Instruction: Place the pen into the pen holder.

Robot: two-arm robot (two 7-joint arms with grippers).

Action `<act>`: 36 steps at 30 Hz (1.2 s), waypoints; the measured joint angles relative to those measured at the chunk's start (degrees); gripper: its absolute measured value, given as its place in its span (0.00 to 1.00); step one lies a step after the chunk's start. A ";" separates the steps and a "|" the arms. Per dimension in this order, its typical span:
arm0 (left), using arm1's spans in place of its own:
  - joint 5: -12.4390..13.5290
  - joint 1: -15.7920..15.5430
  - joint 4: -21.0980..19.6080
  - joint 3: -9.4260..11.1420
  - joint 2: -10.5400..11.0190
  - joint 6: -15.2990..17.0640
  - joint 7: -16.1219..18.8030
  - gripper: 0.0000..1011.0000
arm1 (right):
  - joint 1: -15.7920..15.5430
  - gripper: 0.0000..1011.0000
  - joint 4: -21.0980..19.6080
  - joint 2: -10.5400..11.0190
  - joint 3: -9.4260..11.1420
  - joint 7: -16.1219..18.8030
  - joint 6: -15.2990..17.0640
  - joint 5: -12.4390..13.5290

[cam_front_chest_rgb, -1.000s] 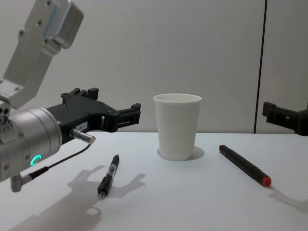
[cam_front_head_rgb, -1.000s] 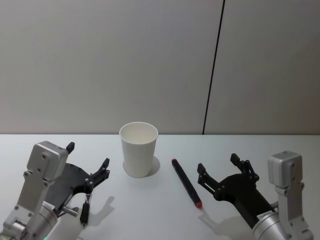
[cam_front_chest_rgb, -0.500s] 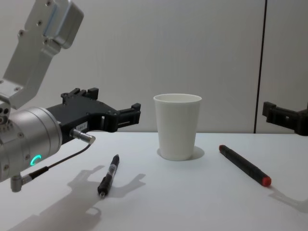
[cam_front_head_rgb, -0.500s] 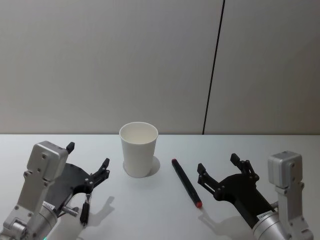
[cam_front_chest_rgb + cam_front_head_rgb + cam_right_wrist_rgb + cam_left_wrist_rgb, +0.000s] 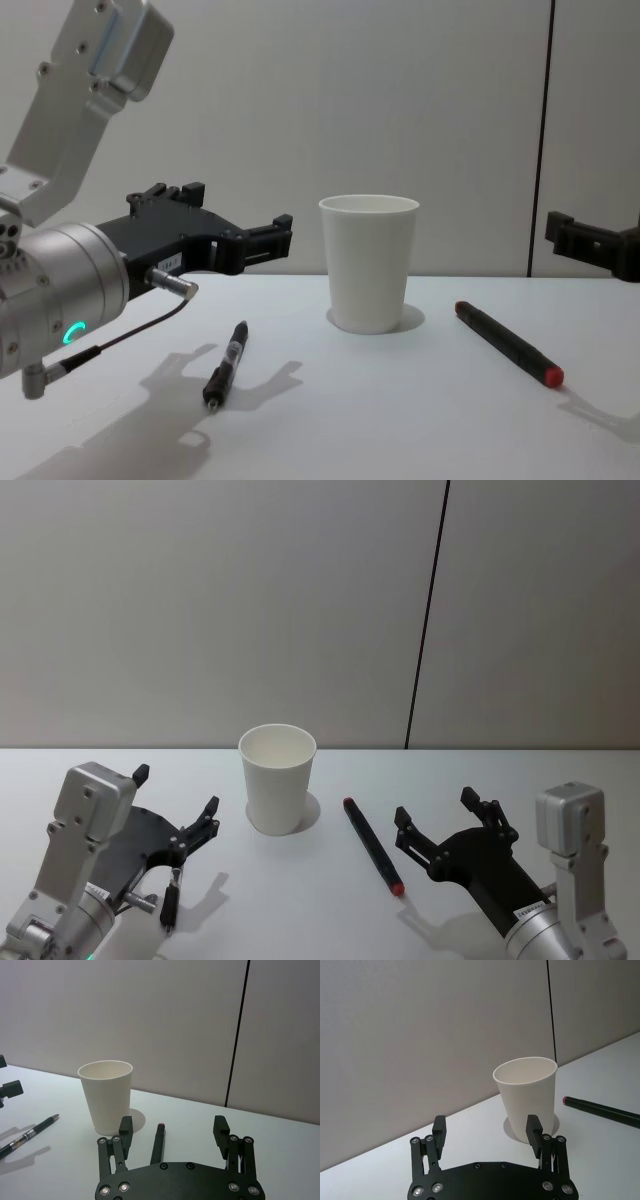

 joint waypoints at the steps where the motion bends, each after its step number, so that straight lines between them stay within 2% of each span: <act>1: 0.00 0.00 0.00 0.00 0.00 0.00 0.00 0.99 | 0.00 0.99 0.00 0.00 0.00 0.00 0.00 0.00; 10: 0.00 0.00 0.00 0.00 0.00 0.00 0.00 0.99 | 0.00 0.99 0.00 -0.02 0.01 0.00 0.02 -0.01; 17: 0.00 0.00 0.00 0.00 0.00 0.00 0.00 0.99 | 0.00 0.99 -0.14 -0.03 0.11 -0.02 1.23 -0.13; 29: 0.00 0.00 0.00 0.00 0.00 0.00 0.00 0.99 | -1.00 0.99 -1.76 1.08 0.91 -0.48 5.81 -0.86; 36: 0.00 0.00 0.00 0.00 0.00 0.00 0.00 0.99 | -0.41 0.99 -2.34 1.44 0.79 -0.46 9.28 -1.29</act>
